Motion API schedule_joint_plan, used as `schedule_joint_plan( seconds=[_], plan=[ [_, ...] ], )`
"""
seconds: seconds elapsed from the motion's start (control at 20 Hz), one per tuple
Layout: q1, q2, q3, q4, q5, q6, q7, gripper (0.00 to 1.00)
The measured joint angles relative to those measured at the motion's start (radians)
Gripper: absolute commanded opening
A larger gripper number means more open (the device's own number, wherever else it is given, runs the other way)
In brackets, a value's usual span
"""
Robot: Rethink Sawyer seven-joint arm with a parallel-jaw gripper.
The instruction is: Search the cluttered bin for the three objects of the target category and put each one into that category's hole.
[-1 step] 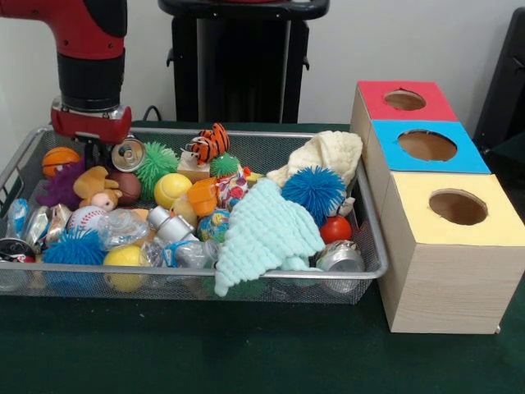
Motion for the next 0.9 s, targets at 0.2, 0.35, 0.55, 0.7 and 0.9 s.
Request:
schedule_joint_plan(
  seconds=[0.2, 0.35, 0.55, 0.7, 0.9],
  plan=[
    [0.0, 0.001, 0.002, 0.0, 0.0, 0.0, 0.0, 1.0],
    [0.002, 0.0, 0.002, 0.0, 0.0, 0.005, 0.0, 1.0],
    [0.003, 0.0, 0.002, 0.0, 0.0, 0.013, 0.0, 1.0],
    [0.003, 0.0, 0.002, 0.0, 0.0, 0.013, 0.0, 1.0],
    [0.003, 0.0, 0.002, 0.0, 0.0, 0.013, 0.0, 1.0]
  ],
)
